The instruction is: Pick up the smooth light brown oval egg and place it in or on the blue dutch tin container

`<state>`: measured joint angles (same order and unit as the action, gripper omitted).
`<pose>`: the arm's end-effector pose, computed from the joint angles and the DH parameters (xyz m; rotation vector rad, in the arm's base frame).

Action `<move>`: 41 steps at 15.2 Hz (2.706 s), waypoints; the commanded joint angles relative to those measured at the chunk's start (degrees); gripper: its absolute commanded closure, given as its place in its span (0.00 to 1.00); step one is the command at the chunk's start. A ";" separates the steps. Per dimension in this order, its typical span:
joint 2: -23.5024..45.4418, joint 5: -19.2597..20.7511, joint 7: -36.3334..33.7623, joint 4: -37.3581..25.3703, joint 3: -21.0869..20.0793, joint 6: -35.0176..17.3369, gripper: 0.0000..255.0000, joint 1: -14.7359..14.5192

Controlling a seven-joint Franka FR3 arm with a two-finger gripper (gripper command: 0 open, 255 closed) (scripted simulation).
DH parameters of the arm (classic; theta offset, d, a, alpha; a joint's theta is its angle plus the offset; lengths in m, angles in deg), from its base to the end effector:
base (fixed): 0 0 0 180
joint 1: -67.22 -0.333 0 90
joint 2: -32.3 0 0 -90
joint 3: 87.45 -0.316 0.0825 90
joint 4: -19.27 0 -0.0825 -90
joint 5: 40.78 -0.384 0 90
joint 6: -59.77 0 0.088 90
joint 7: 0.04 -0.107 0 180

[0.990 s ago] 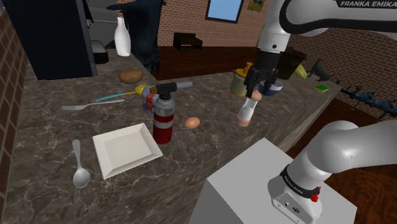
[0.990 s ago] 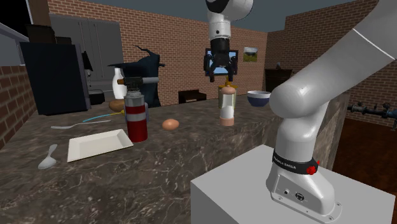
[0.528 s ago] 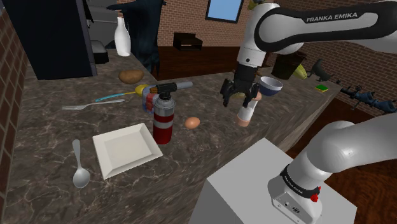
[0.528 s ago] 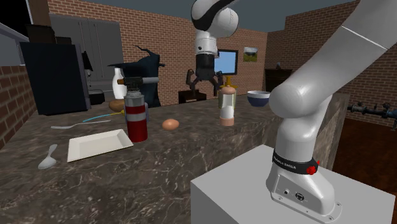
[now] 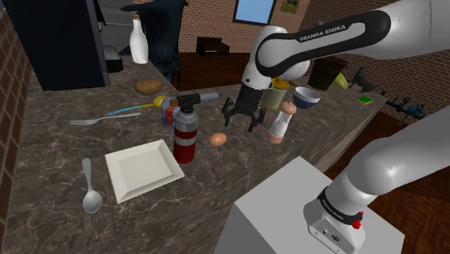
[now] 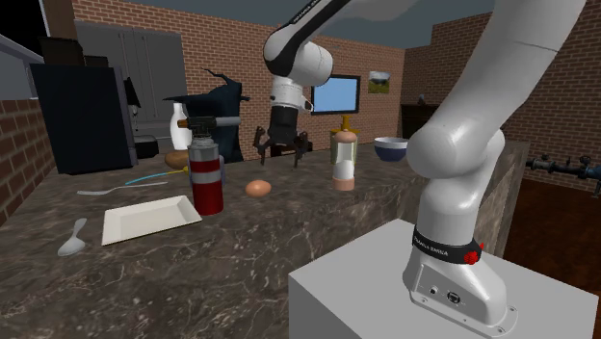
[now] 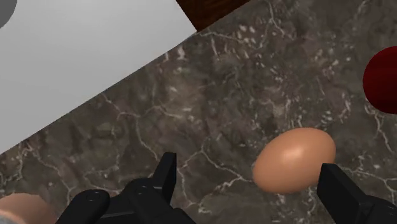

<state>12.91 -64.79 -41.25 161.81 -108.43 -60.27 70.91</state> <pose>0.4008 0.1452 0.3977 -2.7924 0.9633 0.2465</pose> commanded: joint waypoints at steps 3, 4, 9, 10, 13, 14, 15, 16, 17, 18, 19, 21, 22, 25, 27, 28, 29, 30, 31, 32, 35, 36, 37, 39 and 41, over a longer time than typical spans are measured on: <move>8.62 -1.41 -7.62 -2.66 -2.74 -8.58 0.00 0.76; 10.90 -1.43 -9.53 -3.55 -3.26 -10.60 0.00 0.93; 14.37 -1.53 -10.53 -3.03 -4.12 -15.01 0.00 0.48; 15.00 -1.55 -10.56 -2.82 -4.29 -15.88 0.00 0.36; 16.69 -1.55 -10.65 -2.33 -4.71 -18.13 0.00 0.07; 16.69 -1.55 -10.65 -2.33 -4.71 -18.13 0.00 0.07; 16.69 -1.55 -10.65 -2.33 -4.71 -18.13 0.00 0.07; 16.69 -1.55 -10.65 -2.33 -4.71 -18.13 0.00 0.07; 16.69 -1.55 -10.65 -2.33 -4.71 -18.13 0.00 0.07; 16.69 -1.55 -10.65 -2.33 -4.71 -18.13 0.00 0.07; 16.69 -1.55 -10.65 -2.33 -4.71 -18.13 0.00 0.07; 16.69 -1.54 -10.65 -2.34 -4.70 -18.12 1.00 0.07; 16.69 -1.54 -10.65 -2.34 -4.70 -18.12 1.00 0.07; 16.69 -1.54 -10.64 -2.33 -4.70 -18.12 1.00 0.07; 16.69 -1.54 -10.64 -2.33 -4.70 -18.12 1.00 0.07; 16.69 -1.54 -10.65 -2.33 -4.70 -18.12 1.00 0.07; 16.69 -1.54 -10.65 -2.33 -4.70 -18.13 1.00 0.07; 16.69 -1.55 -10.65 -2.33 -4.71 -18.13 1.00 0.07; 16.03 -1.55 -10.79 -2.55 -4.64 -17.28 1.00 0.10; 15.40 -1.54 -10.93 -2.79 -4.58 -16.43 1.00 0.14; 13.58 -1.49 -11.37 -3.57 -4.35 -13.89 1.00 0.25; 13.00 -1.47 -11.52 -3.86 -4.27 -13.05 1.00 0.28; 12.44 -1.44 -11.67 -4.16 -4.18 -12.21 1.00 0.31; 11.36 -1.37 -11.98 -4.79 -4.01 -10.54 1.00 0.38; 10.34 -1.28 -12.29 -5.48 -3.82 -8.88 1.00 0.45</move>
<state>23.59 -66.19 -53.37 156.78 -112.34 -69.93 71.30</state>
